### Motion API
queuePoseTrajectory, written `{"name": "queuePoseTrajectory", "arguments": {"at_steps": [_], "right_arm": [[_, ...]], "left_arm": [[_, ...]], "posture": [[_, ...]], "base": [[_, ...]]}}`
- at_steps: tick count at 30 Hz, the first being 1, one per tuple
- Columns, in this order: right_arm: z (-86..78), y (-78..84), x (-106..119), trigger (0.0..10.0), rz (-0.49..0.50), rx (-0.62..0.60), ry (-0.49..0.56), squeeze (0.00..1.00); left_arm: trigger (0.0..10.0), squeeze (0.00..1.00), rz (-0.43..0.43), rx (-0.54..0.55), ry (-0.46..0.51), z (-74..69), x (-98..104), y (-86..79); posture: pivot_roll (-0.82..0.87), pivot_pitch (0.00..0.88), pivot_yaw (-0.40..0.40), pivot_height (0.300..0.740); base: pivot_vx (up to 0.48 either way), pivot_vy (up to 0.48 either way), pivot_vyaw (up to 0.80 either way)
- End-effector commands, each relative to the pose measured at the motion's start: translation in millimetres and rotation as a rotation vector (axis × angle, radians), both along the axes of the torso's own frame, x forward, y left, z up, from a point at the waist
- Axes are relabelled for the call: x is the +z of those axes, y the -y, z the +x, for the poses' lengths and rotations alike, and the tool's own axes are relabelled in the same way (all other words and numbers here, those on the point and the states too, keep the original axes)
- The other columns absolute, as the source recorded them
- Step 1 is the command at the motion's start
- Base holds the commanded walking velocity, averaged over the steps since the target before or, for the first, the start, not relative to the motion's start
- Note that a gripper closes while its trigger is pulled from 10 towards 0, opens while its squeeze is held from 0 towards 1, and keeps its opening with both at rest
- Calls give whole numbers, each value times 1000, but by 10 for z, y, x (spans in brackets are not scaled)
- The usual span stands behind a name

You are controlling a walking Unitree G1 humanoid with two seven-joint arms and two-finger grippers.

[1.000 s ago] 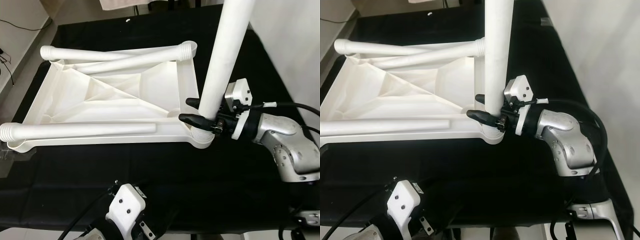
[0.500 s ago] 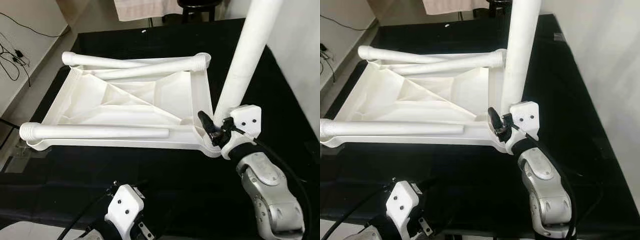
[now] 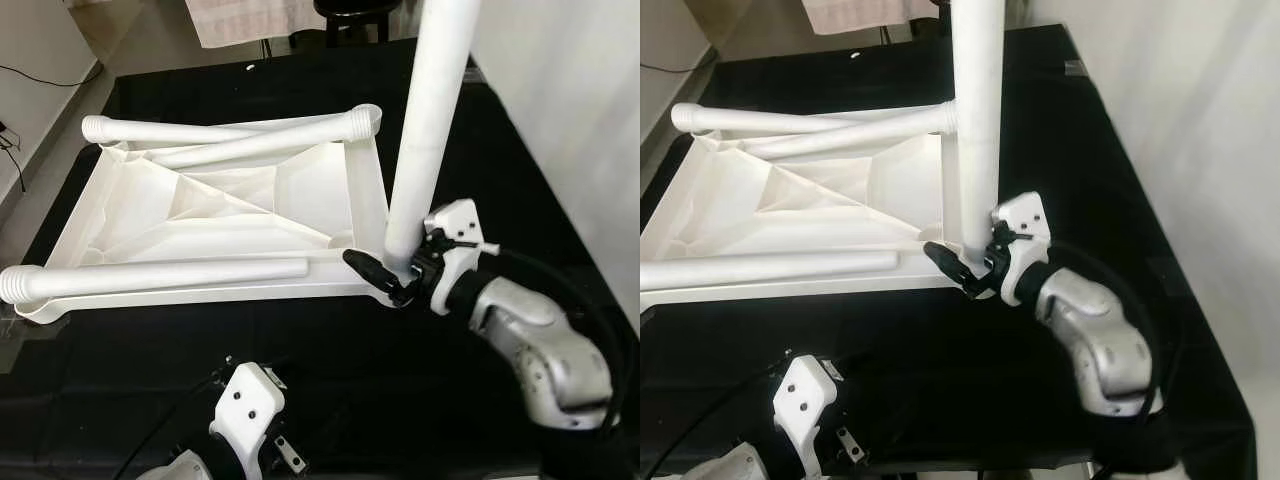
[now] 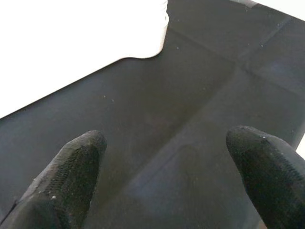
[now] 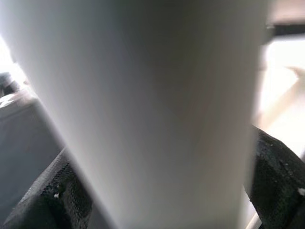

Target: Building children table

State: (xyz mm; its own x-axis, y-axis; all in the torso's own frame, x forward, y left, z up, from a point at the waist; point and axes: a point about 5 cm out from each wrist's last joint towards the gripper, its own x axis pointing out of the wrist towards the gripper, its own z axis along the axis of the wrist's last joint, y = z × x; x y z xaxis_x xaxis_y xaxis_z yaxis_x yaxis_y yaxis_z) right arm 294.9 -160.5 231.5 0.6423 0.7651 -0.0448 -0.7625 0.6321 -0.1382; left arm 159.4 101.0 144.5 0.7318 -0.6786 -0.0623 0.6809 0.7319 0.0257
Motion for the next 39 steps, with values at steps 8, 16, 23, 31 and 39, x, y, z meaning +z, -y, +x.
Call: {"name": "queuePoseTrajectory", "arguments": {"at_steps": [8, 16, 23, 31, 39], "right_arm": [[237, -5, 97, 10000, -10, 337, -9, 0], [249, 7, 69, 0, -19, 460, -40, 0], [245, 109, 11, 0, -33, 431, -30, 0], [152, 104, -404, 0, -57, -198, -96, 0], [-164, -99, -870, 0, -55, -527, -189, 0]], "left_arm": [[10000, 0, -21, -40, 6, 1, -76, 45], [10000, 0, -46, 14, 31, 22, -81, 33], [10000, 0, -66, 38, 39, 48, -97, 18], [10000, 0, -80, 47, 57, 32, -91, -24], [10000, 0, -80, 40, 58, 63, -106, -69]], "posture": [[-19, 170, 48, 740], [-6, 158, 39, 740], [-18, 149, 45, 740], [-27, 156, 51, 740], [-51, 147, 96, 740]], "base": [[0, 0, 0], [0, 0, 0], [0, 0, 0], [0, 0, 0], [0, 0, 0]]}}
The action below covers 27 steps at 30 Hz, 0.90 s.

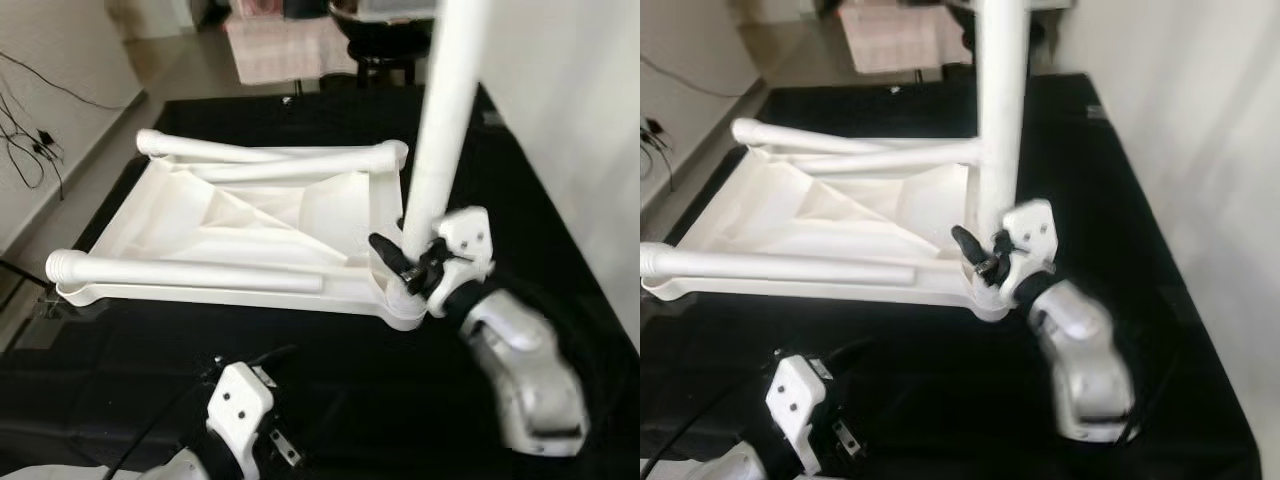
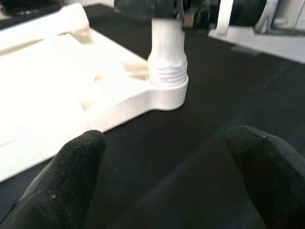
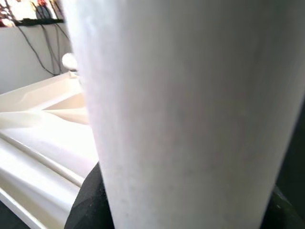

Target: Building children table

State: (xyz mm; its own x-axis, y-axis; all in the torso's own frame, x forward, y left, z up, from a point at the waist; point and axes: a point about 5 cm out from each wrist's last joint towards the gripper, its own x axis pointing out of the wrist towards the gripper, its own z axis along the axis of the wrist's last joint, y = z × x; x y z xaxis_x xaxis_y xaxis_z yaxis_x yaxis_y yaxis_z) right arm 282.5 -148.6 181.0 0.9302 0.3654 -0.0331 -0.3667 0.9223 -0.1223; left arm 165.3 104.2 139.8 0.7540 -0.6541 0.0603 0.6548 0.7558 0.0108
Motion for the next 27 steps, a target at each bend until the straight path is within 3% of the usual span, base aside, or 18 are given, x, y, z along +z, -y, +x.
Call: {"name": "queuePoseTrajectory", "arguments": {"at_steps": [1, 3, 4, 5, 6, 8, 9, 10, 12, 14, 15, 18, 19, 20, 21, 25, 26, 27], "right_arm": [[-40, 21, -366, 0, -25, -28, -200, 0], [14, 14, -326, 0, -30, -23, -181, 0], [73, 13, -279, 4941, -25, -12, -164, 0], [73, 13, -279, 4941, -25, -12, -164, 0], [146, -1, -204, 10000, 4, 58, -146, 0], [146, -1, -204, 10000, 4, 58, -146, 0], [206, -27, -83, 10000, 35, 166, -116, 1000], [246, -55, 67, 10000, 51, 298, -73, 1000], [243, -83, 168, 10000, 58, 363, -46, 1000], [201, -122, 376, 10000, 25, 578, 31, 1000], [201, -122, 376, 10000, 25, 578, 31, 1000], [142, -143, 436, 10000, -62, 751, 58, 1000], [147, -149, 438, 10000, -89, 824, 48, 0], [147, -149, 438, 10000, -89, 824, 48, 0], [214, -154, 437, 10000, -101, 920, 24, 0], [333, -156, 426, 10000, -69, 948, -4, 0], [359, -153, 419, 824, -48, 962, -15, 0], [359, -153, 419, 824, -48, 962, -15, 0]], "left_arm": [[10000, 0, 12, 7, -24, 4, -59, -37], [10000, 0, 12, 4, -25, 9, -61, -43], [10000, 0, 12, 10, -22, 15, -64, -54], [10000, 0, 12, 10, -22, 15, -64, -54], [10000, 0, 12, 17, -20, 22, -66, -64], [10000, 0, 12, 17, -20, 22, -66, -64], [10000, 0, 11, 22, -16, 31, -67, -70], [10000, 0, 10, 25, -14, 41, -69, -73], [10000, 0, 9, 25, -12, 48, -71, -74], [10000, 0, 5, 22, -11, 62, -76, -68], [10000, 0, 5, 22, -11, 62, -76, -68], [10000, 0, 2, 18, -12, 71, -80, -68], [10000, 0, 2, 17, -11, 75, -81, -68], [10000, 0, 2, 17, -11, 75, -81, -68], [10000, 0, 1, 16, -10, 78, -82, -68], [10000, 0, 0, 16, -8, 75, -81, -62], [10000, 0, 0, 16, -8, 71, -81, -59], [10000, 0, 0, 16, -8, 71, -81, -59]], "posture": [[-51, 147, 96, 740], [-55, 146, 101, 740], [-55, 143, 115, 740], [-55, 143, 115, 740], [-55, 146, 120, 740], [-55, 146, 120, 740], [-56, 141, 121, 740], [-54, 139, 121, 740], [-54, 138, 121, 740], [-51, 132, 124, 740], [-51, 132, 124, 740], [-47, 127, 125, 740], [-42, 128, 123, 740], [-42, 128, 123, 740], [-38, 127, 123, 740], [-11, 129, 117, 740], [-7, 130, 116, 740], [-7, 130, 116, 740]], "base": [[0, 0, 0], [0, 0, 0], [0, 0, 0], [0, 0, 0], [0, 0, 0], [0, 0, 0], [0, 0, 0], [0, 0, 0], [0, 0, 0], [0, 0, 0], [0, 0, 0], [0, 0, 0], [0, 0, 0], [0, 0, 0], [0, 0, 0], [0, 0, 0], [0, 0, 0], [0, 0, 0]]}}
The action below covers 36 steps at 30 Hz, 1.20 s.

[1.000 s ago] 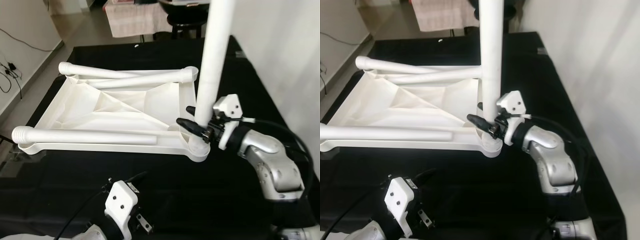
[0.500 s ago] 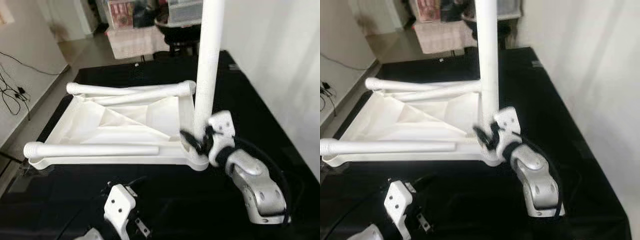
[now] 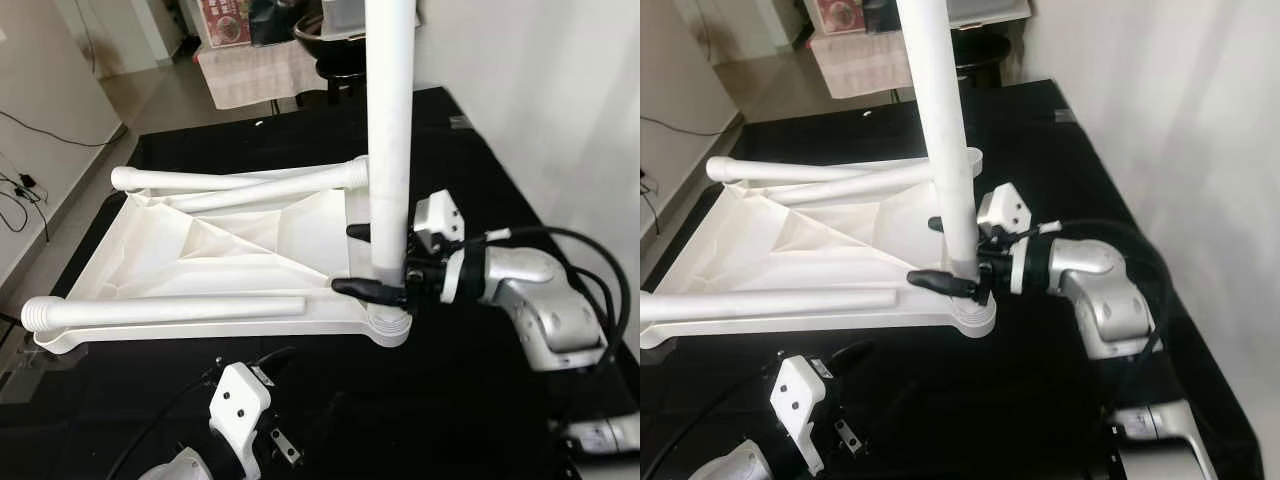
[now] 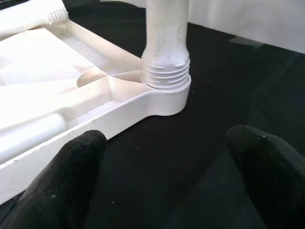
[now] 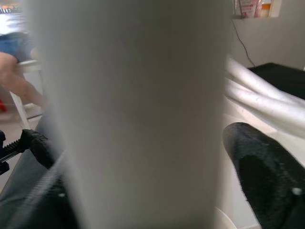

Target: Building children table

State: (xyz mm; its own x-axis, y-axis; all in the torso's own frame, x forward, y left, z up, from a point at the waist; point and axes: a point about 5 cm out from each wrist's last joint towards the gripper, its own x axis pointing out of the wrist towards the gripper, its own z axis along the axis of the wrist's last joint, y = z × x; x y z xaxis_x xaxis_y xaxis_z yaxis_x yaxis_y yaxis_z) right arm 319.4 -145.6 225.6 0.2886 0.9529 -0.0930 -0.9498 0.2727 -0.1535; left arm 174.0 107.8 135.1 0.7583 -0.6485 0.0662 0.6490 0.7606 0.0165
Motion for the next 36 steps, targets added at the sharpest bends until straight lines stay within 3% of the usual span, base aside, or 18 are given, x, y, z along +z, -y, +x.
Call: {"name": "queuePoseTrajectory", "arguments": {"at_steps": [1, 2, 3, 11, 14, 16, 17, 18, 19, 20, 21, 25, 29, 31, 32, 34, 35, 36], "right_arm": [[6, -116, -29, 824, 28, 73, -21, 0], [6, -116, -29, 824, 28, 73, -21, 0], [21, -95, -41, 0, 28, 97, -32, 0], [61, -27, -75, 0, 15, 118, -32, 0], [69, 19, -88, 0, -8, 51, 0, 0], [66, 65, -117, 0, -23, -101, 21, 0], [66, 65, -117, 0, -23, -101, 21, 0], [4, 13, -256, 0, 2, -341, -25, 0], [4, 13, -256, 0, 2, -341, -25, 0], [16, 3, -371, 0, 5, -635, -12, 0], [-180, -64, -624, 0, 19, -820, -111, 0], [-402, -99, -846, 0, 3, -971, -175, 0], [-371, -77, -864, 0, -16, -966, -163, 0], [-204, -83, -762, 0, -28, -943, -103, 0], [-154, -114, -712, 10000, -21, -918, -108, 0], [-134, -140, -683, 10000, -16, -900, -113, 0], [-89, -196, -604, 10000, 14, -818, -116, 1000], [-89, -196, -604, 10000, 14, -818, -116, 1000]], "left_arm": [[10000, 0, 0, 10, -15, -19, -33, -19], [10000, 0, 0, 10, -15, -19, -33, -19], [10000, 0, 0, 10, -14, -22, -31, -16], [10000, 0, -7, 11, -12, -31, -23, -5], [10000, 0, -11, 8, -12, -30, -21, 2], [10000, 0, -13, 6, -12, -30, -17, 6], [10000, 0, -13, 6, -12, -30, -17, 6], [10000, 0, -14, 9, -9, -33, -8, -6], [10000, 0, -14, 9, -9, -33, -8, -6], [10000, 0, -14, 11, -8, -33, -6, -17], [10000, 0, -15, 13, -8, -29, -3, -25], [10000, 0, -14, 12, -8, -14, -5, -32], [10000, 0, -13, 9, -8, -3, -10, -29], [10000, 0, -12, 8, -6, 13, -14, -35], [10000, 0, -13, 16, -5, 19, -13, -41], [10000, 0, -14, 22, -4, 23, -12, -47], [10000, 0, -13, 24, -4, 27, -14, -48], [10000, 0, -13, 24, -4, 27, -14, -48]], "posture": [[-5, 131, 114, 740], [-5, 131, 114, 740], [4, 134, 110, 740], [2, 145, 108, 740], [-4, 150, 101, 740], [-4, 152, 98, 740], [-4, 152, 98, 740], [-15, 164, 88, 740], [-15, 164, 88, 740], [-18, 164, 90, 740], [-30, 163, 96, 740], [-32, 158, 105, 740], [-20, 145, 92, 740], [-28, 140, 94, 740], [-26, 141, 97, 740], [-26, 141, 97, 740], [-15, 132, 101, 740], [-15, 132, 101, 740]], "base": [[0, 0, 0], [0, 0, 0], [0, 0, 0], [0, 0, 0], [0, 0, 0], [0, 0, 0], [0, 0, 0], [0, 0, 0], [0, 0, 0], [0, 0, 0], [0, 0, 0], [0, 0, 0], [0, 0, 0], [0, 0, 0], [0, 0, 0], [0, 0, 0], [0, 0, 0], [0, 0, 0]]}}
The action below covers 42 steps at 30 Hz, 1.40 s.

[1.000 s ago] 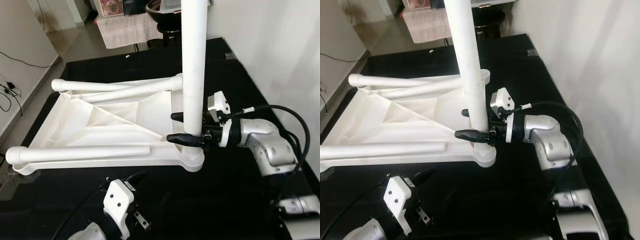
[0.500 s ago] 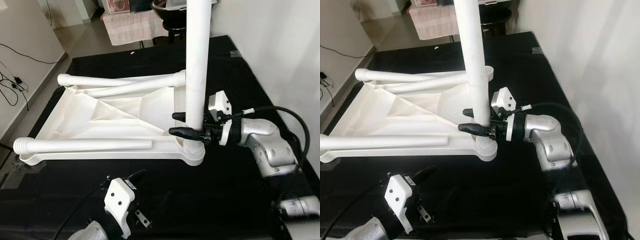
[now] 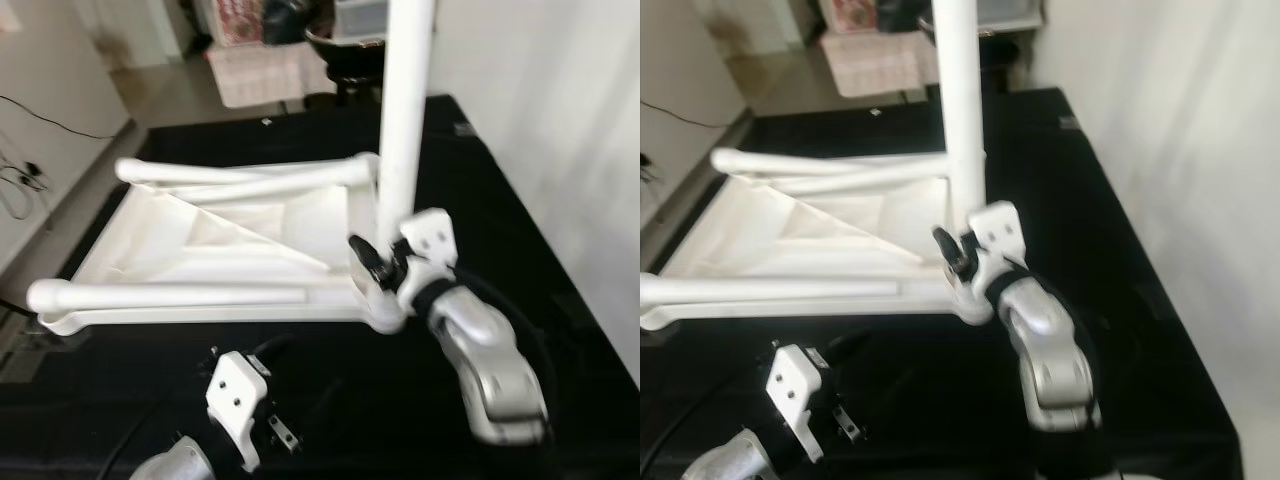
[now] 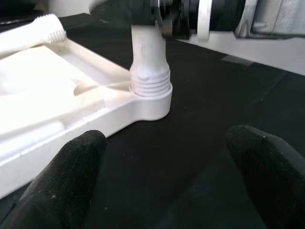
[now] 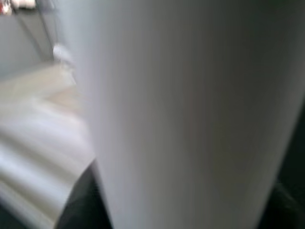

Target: Building children table

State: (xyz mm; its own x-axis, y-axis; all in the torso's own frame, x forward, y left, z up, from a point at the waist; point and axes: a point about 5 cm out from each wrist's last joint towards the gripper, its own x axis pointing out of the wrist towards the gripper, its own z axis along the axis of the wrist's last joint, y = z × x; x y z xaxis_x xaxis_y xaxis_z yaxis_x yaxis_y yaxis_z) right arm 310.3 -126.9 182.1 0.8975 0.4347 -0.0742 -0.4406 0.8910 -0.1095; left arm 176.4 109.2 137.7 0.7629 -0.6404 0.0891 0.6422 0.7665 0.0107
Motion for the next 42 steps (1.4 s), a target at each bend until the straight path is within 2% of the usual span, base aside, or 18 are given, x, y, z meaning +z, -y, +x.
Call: {"name": "queuePoseTrajectory", "arguments": {"at_steps": [1, 3, 4, 5, 7, 9, 10, 18, 19, 20, 21, 26, 33, 38, 39, 40, 41, 42], "right_arm": [[36, -69, -79, 10000, 42, 104, -72, 1000], [36, -69, -79, 10000, 42, 104, -72, 1000], [46, -176, 263, 10000, 48, 385, 78, 1000], [46, -176, 263, 10000, 48, 385, 78, 1000], [-12, -194, 437, 10000, -10, 550, 158, 1000], [-12, -194, 437, 10000, -10, 550, 158, 1000], [-15, -173, 471, 10000, -57, 627, 170, 0], [86, -108, 577, 10000, -134, 807, 176, 0], [98, -100, 596, 2431, -129, 827, 172, 0], [98, -100, 596, 2431, -129, 827, 172, 0], [103, -70, 608, 0, -126, 863, 158, 0], [100, 52, 589, 0, -145, 959, 113, 0], [43, 227, 539, 0, -140, 909, 104, 0], [60, 388, 519, 0, -77, 644, 113, 0], [94, 334, 404, 0, -24, 400, 90, 0], [94, 334, 404, 0, -24, 400, 90, 0], [119, 363, 276, 0, 22, 49, 55, 0], [119, 363, 276, 0, 22, 49, 55, 0]], "left_arm": [[10000, 0, 7, 15, -18, 4, -42, -33], [10000, 0, 7, 15, -18, 4, -42, -33], [10000, 0, 5, 4, -21, 5, -49, -21], [10000, 0, 5, 4, -21, 5, -49, -21], [10000, 0, 3, -2, -23, 5, -57, -12], [10000, 0, 3, -2, -23, 5, -57, -12], [10000, 0, 2, -3, -24, 4, -62, -6], [10000, 0, 0, -2, -25, -3, -85, 20], [10000, 0, 0, -2, -25, -4, -88, 22], [10000, 0, 0, -2, -25, -4, -88, 22], [10000, 0, 0, -1, -26, -6, -92, 26], [10000, 0, -3, -1, -27, -9, -100, 35], [10000, 0, -7, -5, -26, -8, -98, 41], [10000, 0, -10, -5, -24, -10, -84, 30], [10000, 0, -9, -7, -24, -15, -81, 25], [10000, 0, -9, -7, -24, -15, -81, 25], [10000, 0, -7, -7, -24, -18, -78, 19], [10000, 0, -7, -7, -24, -18, -78, 19]], "posture": [[-20, 129, 102, 740], [-20, 129, 102, 740], [-20, 126, 101, 740], [-20, 126, 101, 740], [-21, 119, 98, 740], [-21, 119, 98, 740], [-15, 115, 93, 740], [6, 101, 79, 740], [6, 101, 79, 740], [6, 101, 79, 740], [7, 100, 77, 740], [3, 94, 77, 740], [-5, 102, 83, 740], [-13, 113, 83, 740], [-6, 115, 80, 740], [-6, 115, 80, 740], [1, 116, 81, 740], [1, 116, 81, 740]], "base": [[0, 0, 0], [0, 0, 0], [0, 0, 0], [0, 0, 0], [0, 0, 0], [0, 0, 0], [0, 0, 0], [0, 0, 0], [0, 0, 0], [0, 0, 0], [0, 0, 0], [0, 0, 0], [0, 0, 0], [0, 0, 0], [0, 0, 0], [0, 0, 0], [0, 0, 0], [0, 0, 0]]}}
